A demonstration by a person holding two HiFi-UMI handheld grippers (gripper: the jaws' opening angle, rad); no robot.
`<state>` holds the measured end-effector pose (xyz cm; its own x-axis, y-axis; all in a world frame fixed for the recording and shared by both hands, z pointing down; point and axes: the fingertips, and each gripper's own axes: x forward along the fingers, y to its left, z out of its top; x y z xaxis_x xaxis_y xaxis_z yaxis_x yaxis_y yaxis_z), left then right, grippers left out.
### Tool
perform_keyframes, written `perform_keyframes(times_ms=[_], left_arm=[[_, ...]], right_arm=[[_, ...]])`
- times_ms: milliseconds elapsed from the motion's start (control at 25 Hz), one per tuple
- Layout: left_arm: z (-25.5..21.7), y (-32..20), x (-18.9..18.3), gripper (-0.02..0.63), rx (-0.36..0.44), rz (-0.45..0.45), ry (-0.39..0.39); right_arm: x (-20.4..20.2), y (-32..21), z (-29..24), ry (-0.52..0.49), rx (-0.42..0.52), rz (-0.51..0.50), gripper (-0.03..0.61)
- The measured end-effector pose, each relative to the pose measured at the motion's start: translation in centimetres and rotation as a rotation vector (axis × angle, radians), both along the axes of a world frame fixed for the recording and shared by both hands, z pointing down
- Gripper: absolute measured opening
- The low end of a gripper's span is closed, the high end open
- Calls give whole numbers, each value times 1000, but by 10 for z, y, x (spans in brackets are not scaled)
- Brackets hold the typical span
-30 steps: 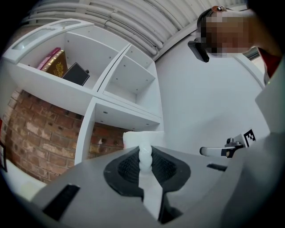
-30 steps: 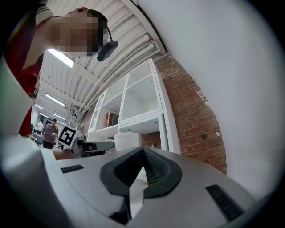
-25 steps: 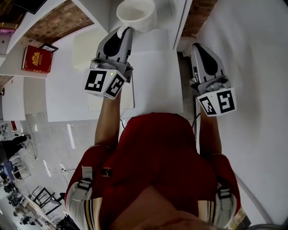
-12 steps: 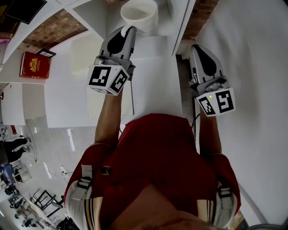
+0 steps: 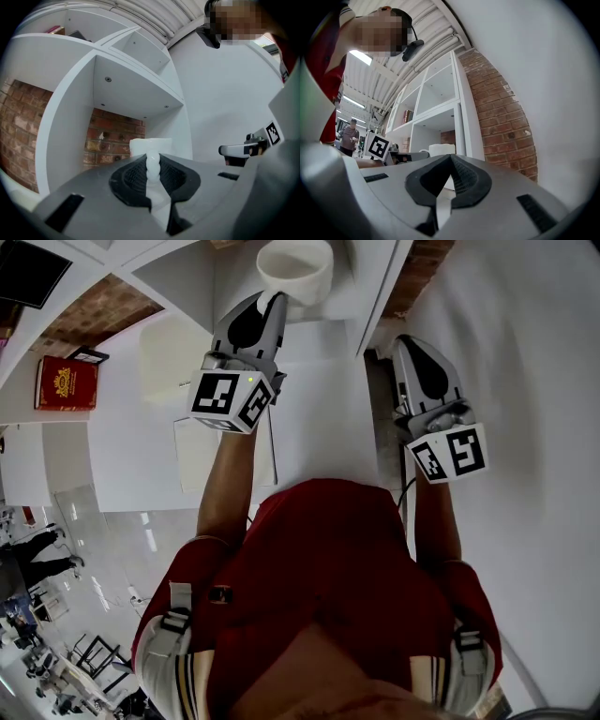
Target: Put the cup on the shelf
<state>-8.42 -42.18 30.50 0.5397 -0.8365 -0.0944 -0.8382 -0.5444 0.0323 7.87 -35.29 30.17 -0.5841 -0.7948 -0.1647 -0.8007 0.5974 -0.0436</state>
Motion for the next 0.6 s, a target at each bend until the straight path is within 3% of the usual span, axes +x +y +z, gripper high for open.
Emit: perform_keyframes(times_ms=[600], left_arm=[[16,-13,9,48,-32,4,-58]], right_arm=[[5,-12,13,-13,-28,14,-3]])
